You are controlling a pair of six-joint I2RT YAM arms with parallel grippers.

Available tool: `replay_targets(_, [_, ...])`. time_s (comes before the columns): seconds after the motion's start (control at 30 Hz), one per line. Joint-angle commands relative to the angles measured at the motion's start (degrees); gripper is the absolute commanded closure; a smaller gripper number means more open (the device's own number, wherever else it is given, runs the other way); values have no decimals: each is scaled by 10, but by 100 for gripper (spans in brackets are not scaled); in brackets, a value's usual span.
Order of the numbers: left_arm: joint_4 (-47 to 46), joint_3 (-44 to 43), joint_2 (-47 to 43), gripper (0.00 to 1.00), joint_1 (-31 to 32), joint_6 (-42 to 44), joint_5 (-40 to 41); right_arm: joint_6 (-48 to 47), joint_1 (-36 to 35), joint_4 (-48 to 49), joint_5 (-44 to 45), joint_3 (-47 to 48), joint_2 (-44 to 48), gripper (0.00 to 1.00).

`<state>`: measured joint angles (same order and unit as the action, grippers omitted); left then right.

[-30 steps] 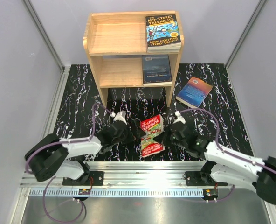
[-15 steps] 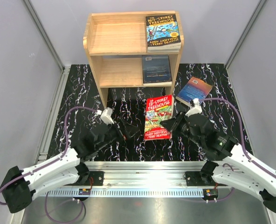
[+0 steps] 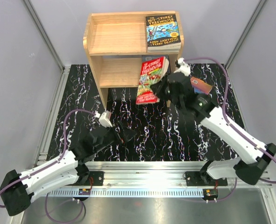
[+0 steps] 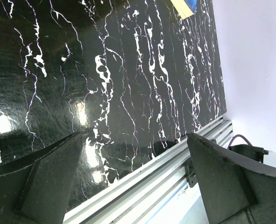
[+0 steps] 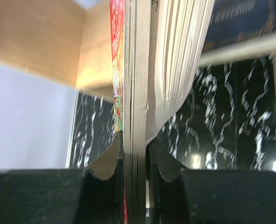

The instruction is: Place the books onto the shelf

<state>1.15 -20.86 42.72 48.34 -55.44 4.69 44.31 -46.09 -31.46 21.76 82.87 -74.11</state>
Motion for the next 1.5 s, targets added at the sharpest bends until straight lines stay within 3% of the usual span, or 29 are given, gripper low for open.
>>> replay_targets(0.0, [-13,19,-14,1,1,6,8,-44,53,2,-7,80,-52,100])
replay_targets(0.2, [-12,9,-15,1,0,18,33,-41,119,-1,-58,113,-113,100])
replay_targets(0.3, [-12,-42,11,1,-11,45,65,-33,126,4,-70,108,-126,100])
replay_targets(0.43, [-32,-134,103,1,-67,102,38,-18,137,25,-88,77,-128,100])
replay_targets(0.63, [-13,-347,287,1,-145,161,-33,-12,167,22,-119,77,-136,100])
replay_targets(0.8, [96,-534,398,1,-149,209,22,-12,186,22,-145,84,-148,98])
replay_targets(1.13, [249,-654,499,1,-149,237,152,-14,193,40,-188,96,-172,92])
replay_targets(1.37, [295,-730,559,1,-148,274,172,-8,192,51,-206,100,-184,79])
replay_targets(1.4, [295,-739,565,1,-149,276,168,-5,192,53,-206,99,-184,59])
replay_targets(1.47, [292,-743,575,1,-148,271,151,0,192,60,-211,95,-185,39])
